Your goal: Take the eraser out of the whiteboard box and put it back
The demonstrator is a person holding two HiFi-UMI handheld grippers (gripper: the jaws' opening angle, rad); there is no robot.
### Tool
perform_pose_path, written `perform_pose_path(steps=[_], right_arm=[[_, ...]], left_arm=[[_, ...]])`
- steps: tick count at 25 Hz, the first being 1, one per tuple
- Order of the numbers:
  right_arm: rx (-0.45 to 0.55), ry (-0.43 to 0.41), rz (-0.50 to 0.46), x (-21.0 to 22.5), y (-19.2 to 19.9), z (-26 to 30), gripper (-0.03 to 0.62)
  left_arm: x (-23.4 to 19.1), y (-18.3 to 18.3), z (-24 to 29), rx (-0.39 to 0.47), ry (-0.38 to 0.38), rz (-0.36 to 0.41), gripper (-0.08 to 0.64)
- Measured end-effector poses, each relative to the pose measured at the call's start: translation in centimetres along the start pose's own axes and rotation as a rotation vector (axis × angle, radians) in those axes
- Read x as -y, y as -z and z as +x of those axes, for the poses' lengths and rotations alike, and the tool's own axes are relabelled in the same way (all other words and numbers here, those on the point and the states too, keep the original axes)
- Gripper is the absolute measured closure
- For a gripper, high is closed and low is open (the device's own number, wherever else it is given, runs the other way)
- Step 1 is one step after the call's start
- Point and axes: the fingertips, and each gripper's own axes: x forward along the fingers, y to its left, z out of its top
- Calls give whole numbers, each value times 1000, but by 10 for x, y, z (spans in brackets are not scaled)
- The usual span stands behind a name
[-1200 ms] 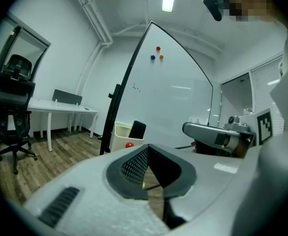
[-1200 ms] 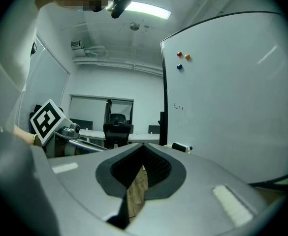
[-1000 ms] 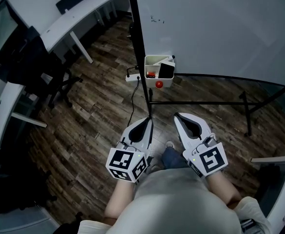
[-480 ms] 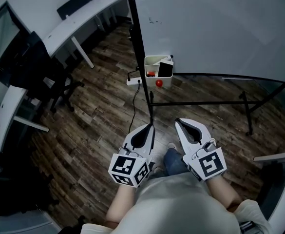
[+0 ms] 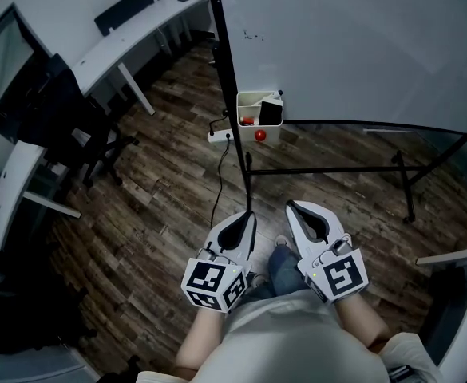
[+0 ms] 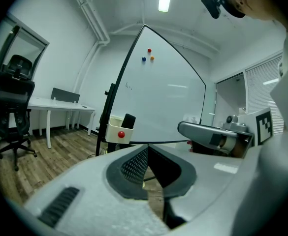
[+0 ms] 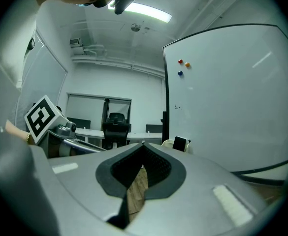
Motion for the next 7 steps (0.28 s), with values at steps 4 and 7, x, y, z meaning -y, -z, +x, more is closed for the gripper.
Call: perform_pose_path(steps=[4, 7], right_arm=[[7, 7, -5, -1, -1, -4, 589], [13, 8, -11, -3, -2, -6, 589]], left_arm=[[3, -1, -4, 6, -3, 1, 555], [3, -1, -5, 8, -8, 2, 555]])
